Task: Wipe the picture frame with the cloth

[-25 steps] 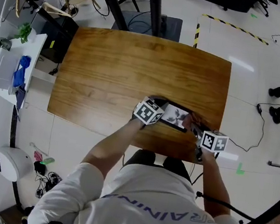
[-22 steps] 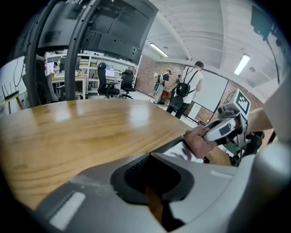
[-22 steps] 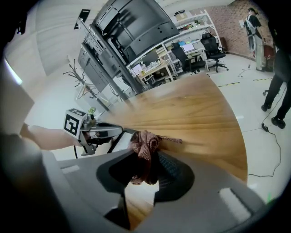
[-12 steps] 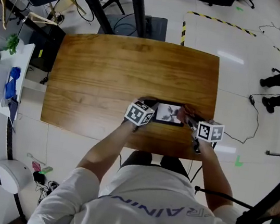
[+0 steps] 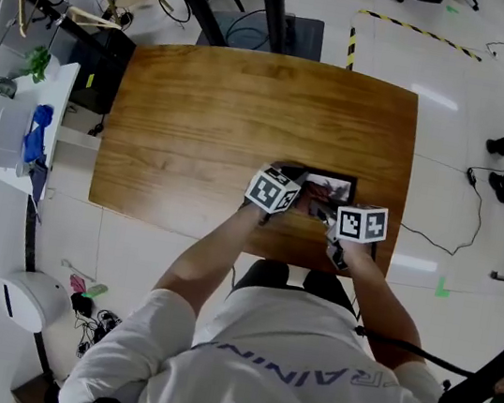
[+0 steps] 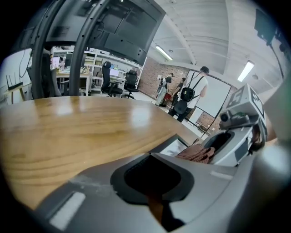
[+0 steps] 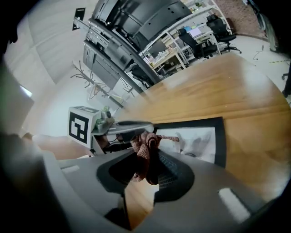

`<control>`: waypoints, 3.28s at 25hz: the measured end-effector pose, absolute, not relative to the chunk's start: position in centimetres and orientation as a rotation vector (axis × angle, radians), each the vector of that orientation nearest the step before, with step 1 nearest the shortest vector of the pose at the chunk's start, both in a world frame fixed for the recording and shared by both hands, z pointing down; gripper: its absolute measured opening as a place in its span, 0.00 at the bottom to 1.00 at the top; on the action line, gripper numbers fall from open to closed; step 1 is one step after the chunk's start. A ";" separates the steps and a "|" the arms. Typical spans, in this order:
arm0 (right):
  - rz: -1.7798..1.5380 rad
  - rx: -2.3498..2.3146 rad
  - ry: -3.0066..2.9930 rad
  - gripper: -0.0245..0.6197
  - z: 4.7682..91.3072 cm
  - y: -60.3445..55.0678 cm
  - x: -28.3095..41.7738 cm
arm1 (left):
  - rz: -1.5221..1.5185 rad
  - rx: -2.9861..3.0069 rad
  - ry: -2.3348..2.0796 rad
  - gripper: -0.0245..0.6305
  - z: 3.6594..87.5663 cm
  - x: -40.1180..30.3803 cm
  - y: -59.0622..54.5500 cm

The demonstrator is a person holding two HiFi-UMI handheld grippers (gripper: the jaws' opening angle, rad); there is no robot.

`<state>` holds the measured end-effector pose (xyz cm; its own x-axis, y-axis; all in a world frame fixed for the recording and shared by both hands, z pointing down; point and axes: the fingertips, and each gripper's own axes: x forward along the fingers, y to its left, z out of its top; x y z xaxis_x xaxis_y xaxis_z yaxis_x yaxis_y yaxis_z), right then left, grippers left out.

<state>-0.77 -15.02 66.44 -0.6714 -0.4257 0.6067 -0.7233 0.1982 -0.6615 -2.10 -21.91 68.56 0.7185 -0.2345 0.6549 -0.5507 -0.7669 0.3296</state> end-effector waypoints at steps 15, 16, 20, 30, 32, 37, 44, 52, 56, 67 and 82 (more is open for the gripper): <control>1.432 1.135 -2.119 0.22 67.4 -14.4 2.2 | 0.839 2.424 -0.595 0.04 68.7 -2.1 -21.8; 1.431 1.148 -2.111 0.22 67.3 -14.3 2.7 | 0.839 2.425 -0.595 0.04 68.6 -2.1 -21.8; 1.426 1.220 -2.052 0.22 67.3 -13.6 5.6 | 0.837 2.425 -0.595 0.04 68.6 -2.2 -21.8; 1.331 1.295 -2.047 0.22 66.9 -12.5 10.6 | 0.852 2.426 -0.601 0.04 68.9 -2.3 -22.0; 1.321 1.308 -2.047 0.22 66.9 -12.4 11.0 | 0.851 2.422 -0.607 0.04 68.9 -2.4 -22.1; 1.310 1.400 -2.147 0.22 64.4 -13.0 12.2 | 0.895 2.462 -0.646 0.04 68.5 -2.5 -22.0; 0.987 1.660 -2.366 0.21 54.7 -16.6 16.5 | 0.569 2.611 -0.880 0.04 58.0 -2.9 -24.4; 0.587 1.782 -2.498 0.21 44.1 -17.5 19.1 | 0.287 2.735 -1.101 0.04 44.3 -5.6 -23.1; 0.449 1.801 -2.552 0.21 40.2 -16.8 19.5 | 0.180 2.762 -1.193 0.04 39.1 -6.6 -22.3; 0.357 1.815 -2.594 0.21 35.7 -15.4 21.2 | 0.106 2.791 -1.315 0.04 34.7 -7.0 -21.8; 0.339 1.743 -2.621 0.20 34.9 -15.1 19.8 | 0.065 2.782 -1.289 0.04 33.3 -6.2 -21.7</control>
